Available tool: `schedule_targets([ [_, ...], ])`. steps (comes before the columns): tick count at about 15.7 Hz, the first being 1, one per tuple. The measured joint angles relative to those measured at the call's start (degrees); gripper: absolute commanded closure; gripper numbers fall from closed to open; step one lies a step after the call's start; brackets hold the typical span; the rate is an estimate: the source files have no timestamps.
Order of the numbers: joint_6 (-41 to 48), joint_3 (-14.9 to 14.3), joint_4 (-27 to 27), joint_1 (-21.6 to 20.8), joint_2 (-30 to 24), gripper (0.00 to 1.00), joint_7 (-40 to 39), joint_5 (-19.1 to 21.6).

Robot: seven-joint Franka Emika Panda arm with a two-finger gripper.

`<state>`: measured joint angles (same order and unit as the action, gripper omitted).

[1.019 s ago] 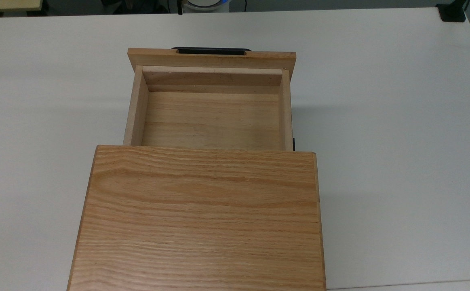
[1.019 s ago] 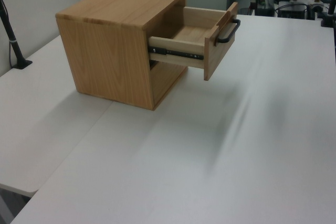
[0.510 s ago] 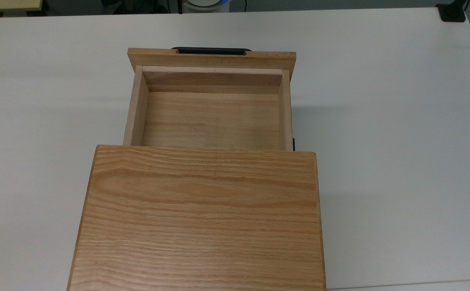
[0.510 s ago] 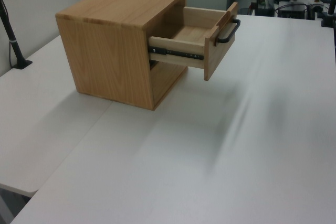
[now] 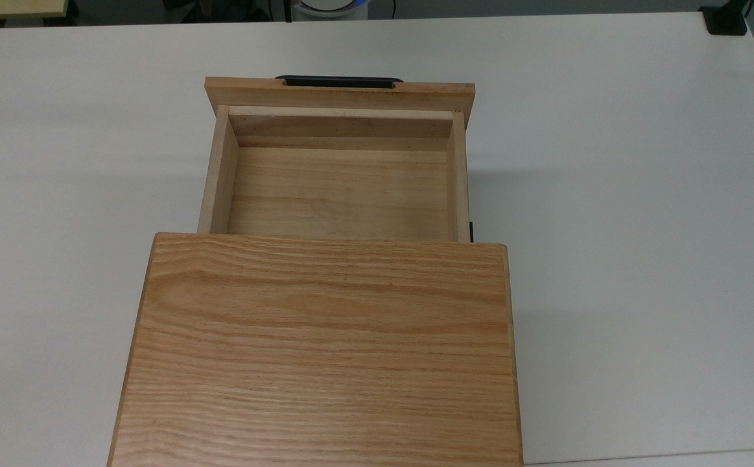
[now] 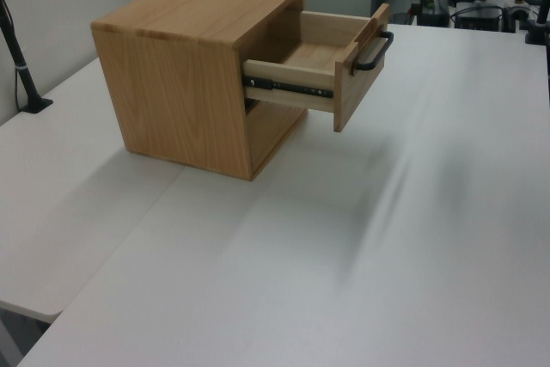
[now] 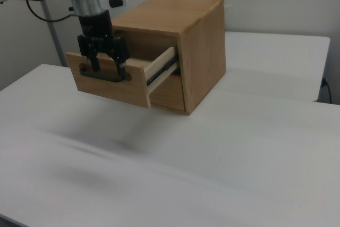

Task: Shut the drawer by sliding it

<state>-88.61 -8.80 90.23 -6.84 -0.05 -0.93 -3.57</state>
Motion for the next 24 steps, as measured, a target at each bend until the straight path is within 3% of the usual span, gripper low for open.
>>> schedule_targets([
  [24,0.0,-0.1,0.0,0.6,0.0,0.00,-0.9,0.0],
])
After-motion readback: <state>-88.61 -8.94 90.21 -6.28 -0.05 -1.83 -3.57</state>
